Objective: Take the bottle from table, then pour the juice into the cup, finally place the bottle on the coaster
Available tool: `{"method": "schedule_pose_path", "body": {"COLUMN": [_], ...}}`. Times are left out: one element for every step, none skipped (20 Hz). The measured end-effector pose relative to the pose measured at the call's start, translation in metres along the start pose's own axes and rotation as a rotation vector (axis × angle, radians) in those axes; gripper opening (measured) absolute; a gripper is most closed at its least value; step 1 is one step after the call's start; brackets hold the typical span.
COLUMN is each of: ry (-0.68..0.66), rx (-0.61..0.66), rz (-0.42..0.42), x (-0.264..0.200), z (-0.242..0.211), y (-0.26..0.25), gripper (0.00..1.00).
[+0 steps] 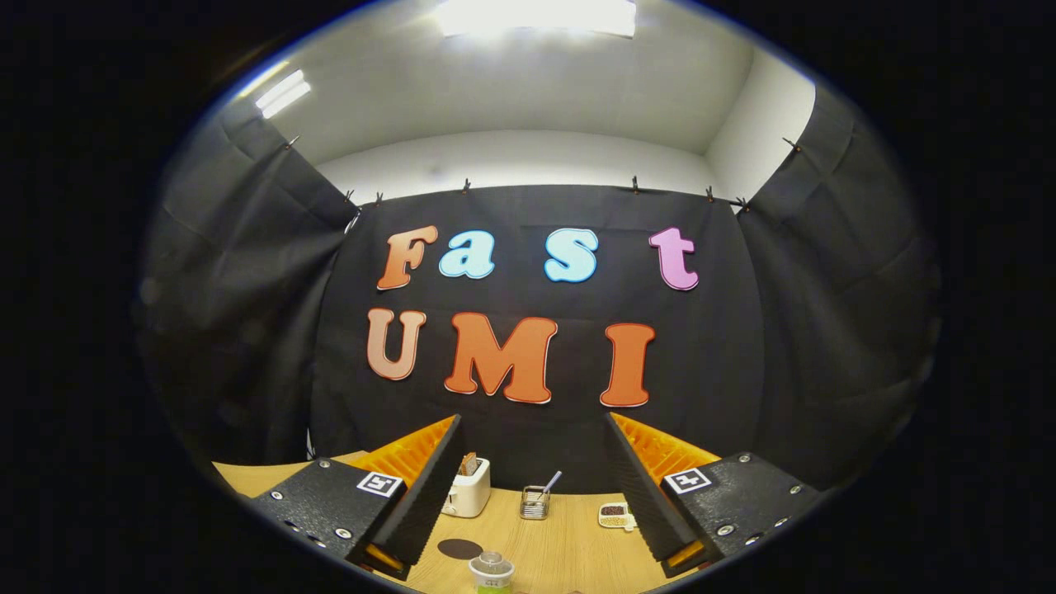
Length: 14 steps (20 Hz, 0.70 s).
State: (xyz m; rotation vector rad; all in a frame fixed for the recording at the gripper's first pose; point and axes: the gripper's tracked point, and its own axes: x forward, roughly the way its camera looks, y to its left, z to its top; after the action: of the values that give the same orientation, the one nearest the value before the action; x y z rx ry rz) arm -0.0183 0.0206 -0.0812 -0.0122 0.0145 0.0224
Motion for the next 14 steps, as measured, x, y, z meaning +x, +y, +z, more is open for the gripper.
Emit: {"method": "schedule_pose_path", "body": {"ry": [0.007, 0.016, 0.025, 0.035, 0.044, 0.059, 0.08, 0.102, 0.122, 0.143, 0.166, 0.191, 0.212, 0.236], "rx": [0.004, 0.007, 0.008, 0.008, 0.009, 0.008, 0.01, 0.009, 0.011, 0.014, 0.018, 0.023, 0.033, 0.046], "rz": [0.015, 0.032, 0.042, 0.046, 0.043, 0.045, 0.045, 0.05, 0.056, 0.059, 0.061, 0.063, 0.063, 0.062], "x": [-0.002, -0.003, -0.005, -0.006, -0.007, -0.008, -0.009, -0.009, -0.009, -0.009, -0.009, -0.008, -0.007, -0.007], "z": [-0.013, -0.026, -0.04, -0.055, -0.07, -0.086, -0.104, -0.122, -0.139, -0.154, -0.17, -0.186, -0.2, -0.215], "y": [0.006, 0.011, 0.015, 0.017, 0.018, 0.02, 0.022, 0.024, 0.028, 0.03, 0.032, 0.035, 0.037, 0.038], "gripper": [0.99, 0.99, 0.99, 0.99, 0.99, 0.99, 0.99, 0.99, 0.99, 0.99, 1.0, 0.99, 0.99, 0.99]}}
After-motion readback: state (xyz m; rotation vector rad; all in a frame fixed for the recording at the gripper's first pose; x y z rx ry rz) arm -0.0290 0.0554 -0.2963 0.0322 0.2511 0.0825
